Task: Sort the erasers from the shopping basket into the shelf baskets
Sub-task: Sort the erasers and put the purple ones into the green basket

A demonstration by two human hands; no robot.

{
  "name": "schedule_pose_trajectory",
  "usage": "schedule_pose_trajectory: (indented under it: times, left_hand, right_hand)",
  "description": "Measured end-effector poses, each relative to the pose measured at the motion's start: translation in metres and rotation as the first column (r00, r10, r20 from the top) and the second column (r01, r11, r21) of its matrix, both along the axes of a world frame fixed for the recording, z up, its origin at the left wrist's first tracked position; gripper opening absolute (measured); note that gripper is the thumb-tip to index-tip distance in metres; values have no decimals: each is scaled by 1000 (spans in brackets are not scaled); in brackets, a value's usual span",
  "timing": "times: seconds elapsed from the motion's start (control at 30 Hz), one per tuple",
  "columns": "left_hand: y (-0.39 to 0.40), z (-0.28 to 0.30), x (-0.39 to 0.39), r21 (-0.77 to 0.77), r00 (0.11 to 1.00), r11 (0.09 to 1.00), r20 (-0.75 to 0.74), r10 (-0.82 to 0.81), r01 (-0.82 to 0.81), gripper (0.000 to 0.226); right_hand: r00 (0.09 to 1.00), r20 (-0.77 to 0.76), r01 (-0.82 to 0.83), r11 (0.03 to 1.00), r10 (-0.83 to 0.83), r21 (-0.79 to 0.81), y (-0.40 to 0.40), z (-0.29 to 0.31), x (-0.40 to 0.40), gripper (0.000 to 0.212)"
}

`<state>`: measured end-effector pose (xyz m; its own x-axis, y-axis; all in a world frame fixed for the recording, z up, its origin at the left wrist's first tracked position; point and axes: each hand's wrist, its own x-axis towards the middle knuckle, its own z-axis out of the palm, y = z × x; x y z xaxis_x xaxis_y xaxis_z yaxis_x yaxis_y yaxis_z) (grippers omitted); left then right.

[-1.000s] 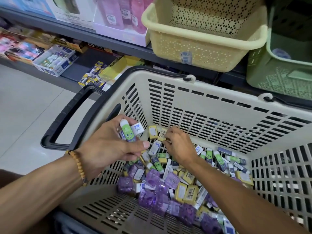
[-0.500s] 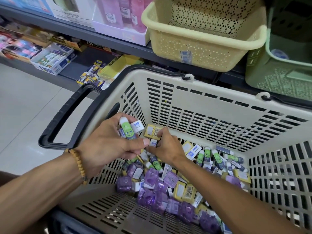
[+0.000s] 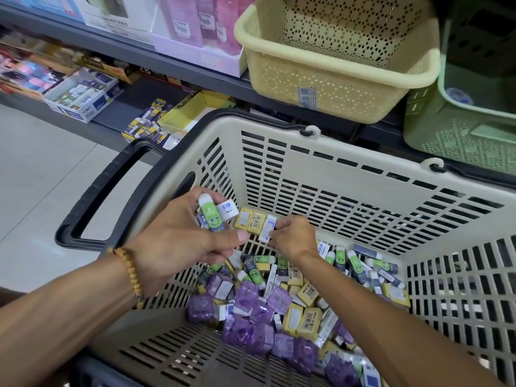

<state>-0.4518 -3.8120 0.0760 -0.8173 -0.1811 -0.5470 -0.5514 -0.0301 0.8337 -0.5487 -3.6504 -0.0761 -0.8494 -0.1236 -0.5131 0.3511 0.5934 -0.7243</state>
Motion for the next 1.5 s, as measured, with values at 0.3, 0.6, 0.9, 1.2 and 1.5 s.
schedule_pose_trajectory:
  times: [0.3, 0.6, 0.9, 1.2, 1.5]
  left_hand:
    - [17, -1, -10, 19, 997, 997, 14, -76, 75, 61]
    - [19, -1, -24, -8, 992, 992, -4, -128, 128, 64]
    - [3, -7, -28, 23, 997, 997, 18, -79, 79, 61]
    - [7, -9, -32, 65, 998, 996, 2, -63, 63, 64]
    - [12, -10, -30, 61, 997, 995, -5, -81, 81, 64]
  right_hand:
    - [896, -206, -289, 868, 394, 404, 71, 37, -3, 28]
    - [670, -15, -531, 493, 742, 689, 87, 30, 4, 70]
    - [652, -173, -512, 597, 738, 617, 74, 19, 5, 44]
    - [784, -323, -407, 831, 531, 378, 64, 13, 2, 17]
    - [924, 111, -375, 923, 365, 88, 64, 26, 9, 21]
